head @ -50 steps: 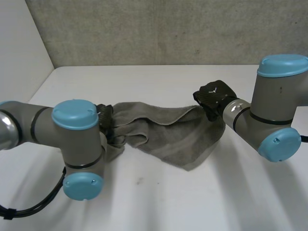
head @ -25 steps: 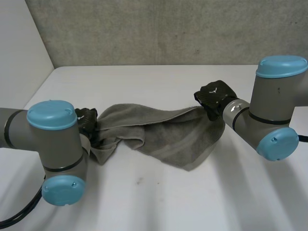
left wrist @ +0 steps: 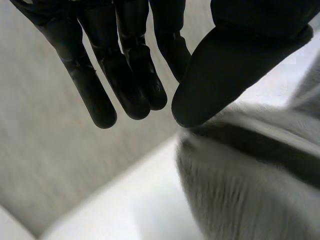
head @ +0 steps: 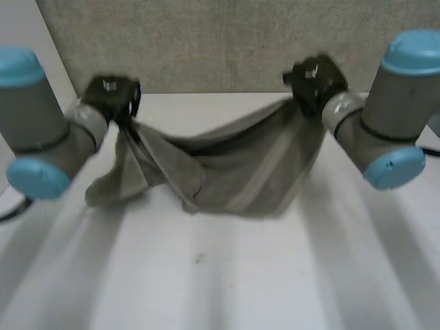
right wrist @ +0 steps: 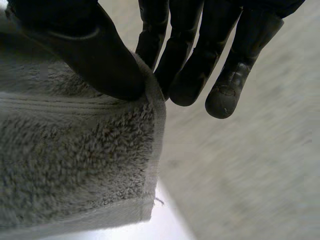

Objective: Fold the towel.

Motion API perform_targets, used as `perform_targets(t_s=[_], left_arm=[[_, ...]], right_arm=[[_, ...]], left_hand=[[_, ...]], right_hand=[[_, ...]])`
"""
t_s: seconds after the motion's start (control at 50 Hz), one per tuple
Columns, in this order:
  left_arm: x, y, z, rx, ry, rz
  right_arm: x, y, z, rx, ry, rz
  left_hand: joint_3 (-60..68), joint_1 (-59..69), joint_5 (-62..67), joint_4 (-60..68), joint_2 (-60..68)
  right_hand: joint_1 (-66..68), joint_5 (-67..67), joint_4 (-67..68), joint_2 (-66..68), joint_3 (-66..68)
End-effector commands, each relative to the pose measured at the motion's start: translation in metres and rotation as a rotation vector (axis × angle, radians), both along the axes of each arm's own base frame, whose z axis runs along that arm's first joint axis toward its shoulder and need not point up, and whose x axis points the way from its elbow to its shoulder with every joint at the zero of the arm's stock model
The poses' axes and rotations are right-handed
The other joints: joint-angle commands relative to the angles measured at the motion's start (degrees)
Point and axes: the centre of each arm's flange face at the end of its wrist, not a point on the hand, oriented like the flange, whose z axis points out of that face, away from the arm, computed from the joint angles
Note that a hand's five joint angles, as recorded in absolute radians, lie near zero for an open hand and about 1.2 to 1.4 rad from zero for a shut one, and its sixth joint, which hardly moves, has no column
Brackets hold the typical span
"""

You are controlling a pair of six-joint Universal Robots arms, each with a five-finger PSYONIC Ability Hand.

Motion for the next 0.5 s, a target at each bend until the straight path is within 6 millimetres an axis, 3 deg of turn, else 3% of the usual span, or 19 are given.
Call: perform_targets(t_s=[0.02,0.06,0.1,0.14,0.2,0.24,0.26,0.3,0.32,0.36,0.38,0.42,0.44,0.46,0.5], left_arm=[[-0.010,-0.026,0.085,-0.275,0.074,-0.025],[-0.011,-0.029,0.114,-0.398,0.114,-0.023],[-0.011,-0.030,0.121,-0.441,0.127,-0.020],[-0.010,-0.029,0.123,-0.456,0.135,-0.019],[-0.011,-0.028,0.109,-0.406,0.131,-0.027],[-0.008,-0.023,0.074,-0.269,0.098,-0.027],[-0.008,-0.023,0.074,-0.269,0.098,-0.027],[-0.005,-0.013,0.028,-0.119,0.047,-0.031],[-0.005,-0.013,0.027,-0.118,0.047,-0.031],[-0.001,0.001,-0.012,0.011,0.009,-0.031],[0.000,0.001,-0.012,0.011,0.009,-0.031],[0.002,0.016,-0.043,0.108,-0.019,-0.038],[0.003,0.022,-0.055,0.141,-0.028,-0.043],[0.003,0.022,-0.055,0.141,-0.028,-0.043],[0.001,0.031,-0.071,0.173,-0.036,-0.062]], right_arm=[[0.007,-0.017,0.068,-0.291,-0.159,-0.032],[0.004,-0.019,0.091,-0.386,-0.255,-0.060],[0.002,-0.017,0.100,-0.409,-0.292,-0.060],[0.001,-0.014,0.104,-0.406,-0.305,-0.056],[-0.001,-0.008,0.100,-0.352,-0.287,-0.047],[-0.001,-0.001,0.086,-0.262,-0.230,-0.013],[-0.001,-0.001,0.086,-0.262,-0.230,-0.013],[-0.001,0.005,0.063,-0.142,-0.161,0.030],[-0.001,0.005,0.063,-0.141,-0.161,0.030],[-0.002,0.011,0.039,-0.030,-0.106,0.050],[-0.002,0.011,0.039,-0.029,-0.105,0.050],[-0.005,0.016,0.022,0.041,-0.074,0.057],[-0.007,0.019,0.017,0.058,-0.067,0.058],[-0.007,0.020,0.017,0.058,-0.067,0.058],[-0.010,0.027,0.015,0.076,-0.062,0.059]], left_hand=[[10.3,11.5,11.2,10.3,10.3],[10.3,11.5,11.2,10.3,10.3],[10.3,11.5,11.2,10.3,10.3],[10.3,11.5,11.2,10.3,10.3],[10.3,11.5,11.2,10.3,10.3],[10.3,11.5,11.2,10.3,10.3],[10.3,11.5,11.2,10.3,10.3],[10.3,11.5,11.2,10.3,10.3],[10.3,11.5,11.2,10.3,10.3],[10.3,11.5,11.2,10.3,10.3],[10.3,11.5,11.2,10.3,10.3],[10.3,11.5,11.2,10.3,10.3],[-2.3,-1.1,-1.5,-2.4,-2.3],[-2.4,-1.2,-1.6,-2.5,-2.4],[-35.1,-33.9,-34.2,-35.1,-35.1]], right_hand=[[3.3,3.1,3.3,3.7,3.7],[3.3,3.1,3.3,3.7,3.7],[3.3,3.1,3.3,3.7,3.7],[3.3,3.1,3.3,3.7,3.7],[3.3,3.1,3.3,3.7,3.7],[3.3,3.1,3.3,3.7,3.7],[3.3,3.1,3.3,3.7,3.7],[3.3,3.1,3.3,3.7,3.7],[3.3,3.1,3.3,3.7,3.7],[3.3,3.1,3.3,3.7,3.7],[3.3,3.1,3.3,3.7,3.7],[3.3,3.1,3.3,3.7,3.7],[3.3,3.1,3.3,3.7,3.7],[3.3,3.1,3.3,3.7,3.7],[3.3,3.1,3.3,3.7,3.7]])
